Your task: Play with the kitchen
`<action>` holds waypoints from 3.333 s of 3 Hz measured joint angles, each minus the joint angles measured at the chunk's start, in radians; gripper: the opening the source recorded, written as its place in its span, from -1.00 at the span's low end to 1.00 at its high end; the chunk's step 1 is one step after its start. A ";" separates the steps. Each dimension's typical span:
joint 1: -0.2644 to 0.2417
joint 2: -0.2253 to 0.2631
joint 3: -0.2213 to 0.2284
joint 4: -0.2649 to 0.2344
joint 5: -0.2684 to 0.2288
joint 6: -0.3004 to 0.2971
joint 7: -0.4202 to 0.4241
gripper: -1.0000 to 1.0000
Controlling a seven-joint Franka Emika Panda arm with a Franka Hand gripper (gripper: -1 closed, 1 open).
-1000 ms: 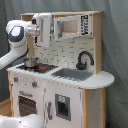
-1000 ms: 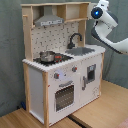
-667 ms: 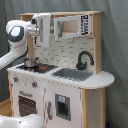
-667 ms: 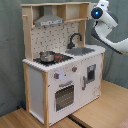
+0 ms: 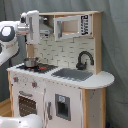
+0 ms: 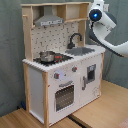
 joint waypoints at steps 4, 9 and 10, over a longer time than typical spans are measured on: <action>0.069 -0.126 0.041 0.080 -0.013 0.174 -0.274 1.00; 0.223 -0.140 0.223 0.020 -0.059 0.363 -0.600 1.00; 0.296 -0.140 0.242 -0.054 -0.108 0.389 -0.621 1.00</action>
